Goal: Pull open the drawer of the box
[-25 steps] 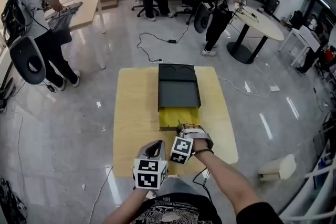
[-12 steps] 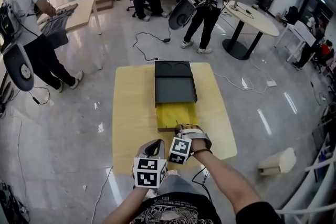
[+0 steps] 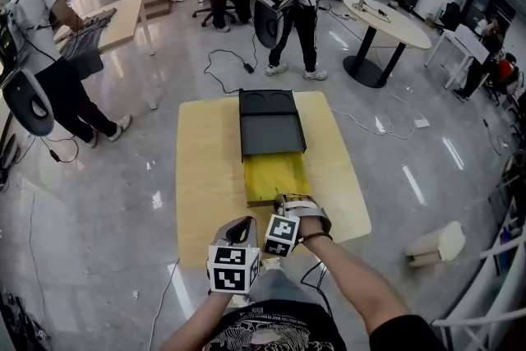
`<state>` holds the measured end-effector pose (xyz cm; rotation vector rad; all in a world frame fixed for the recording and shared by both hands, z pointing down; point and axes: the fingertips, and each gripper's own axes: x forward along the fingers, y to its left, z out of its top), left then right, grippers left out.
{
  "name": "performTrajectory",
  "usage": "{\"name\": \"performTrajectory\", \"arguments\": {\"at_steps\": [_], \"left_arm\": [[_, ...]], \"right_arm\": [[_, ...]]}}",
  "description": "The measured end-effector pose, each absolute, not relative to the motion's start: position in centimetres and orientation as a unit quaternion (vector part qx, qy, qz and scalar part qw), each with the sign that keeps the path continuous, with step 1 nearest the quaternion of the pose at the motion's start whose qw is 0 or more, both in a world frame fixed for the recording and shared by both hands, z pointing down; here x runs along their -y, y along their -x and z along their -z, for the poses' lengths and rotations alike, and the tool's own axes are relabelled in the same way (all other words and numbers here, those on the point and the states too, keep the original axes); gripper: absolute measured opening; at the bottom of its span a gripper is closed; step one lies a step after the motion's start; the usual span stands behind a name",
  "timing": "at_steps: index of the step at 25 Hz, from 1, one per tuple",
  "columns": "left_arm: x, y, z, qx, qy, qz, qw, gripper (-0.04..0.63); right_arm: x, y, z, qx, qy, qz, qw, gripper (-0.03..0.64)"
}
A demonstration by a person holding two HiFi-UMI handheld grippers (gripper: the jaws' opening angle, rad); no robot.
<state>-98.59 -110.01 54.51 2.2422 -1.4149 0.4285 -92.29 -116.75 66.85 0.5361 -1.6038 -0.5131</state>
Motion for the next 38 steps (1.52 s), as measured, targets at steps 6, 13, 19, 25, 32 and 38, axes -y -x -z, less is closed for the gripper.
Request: {"name": "performTrajectory", "arguments": {"at_steps": [6,13,19,25,32,38], "left_arm": [[101.1,96.5,-58.7,0.51,-0.816,-0.156,0.224,0.02],[98.3,92.3,-57.5,0.507,-0.818,-0.157,0.221,0.02],[93.7,85.3,-55.3,0.503,-0.821,-0.158,0.218,0.02],[89.4,91.3,-52.8,0.501,-0.823,-0.156,0.219,0.02],[85.1,96.6,-53.6,0.494,-0.827,-0.157,0.218,0.02],[84.5,92.0,-51.2,0.491,-0.829,-0.158,0.217,0.02]], "right_arm": [[107.7,90.0,-71.2,0.698,-0.237,0.223,0.637,0.052],[104.2,85.7,-69.4,0.692,-0.237,0.215,0.647,0.052],[99.2,79.0,-67.3,0.696,-0.237,0.212,0.644,0.052],[94.2,85.2,-64.9,0.697,-0.233,0.211,0.644,0.052],[89.5,90.6,-65.5,0.699,-0.239,0.204,0.642,0.054],[88.5,86.1,-63.3,0.701,-0.239,0.202,0.641,0.054]]}}
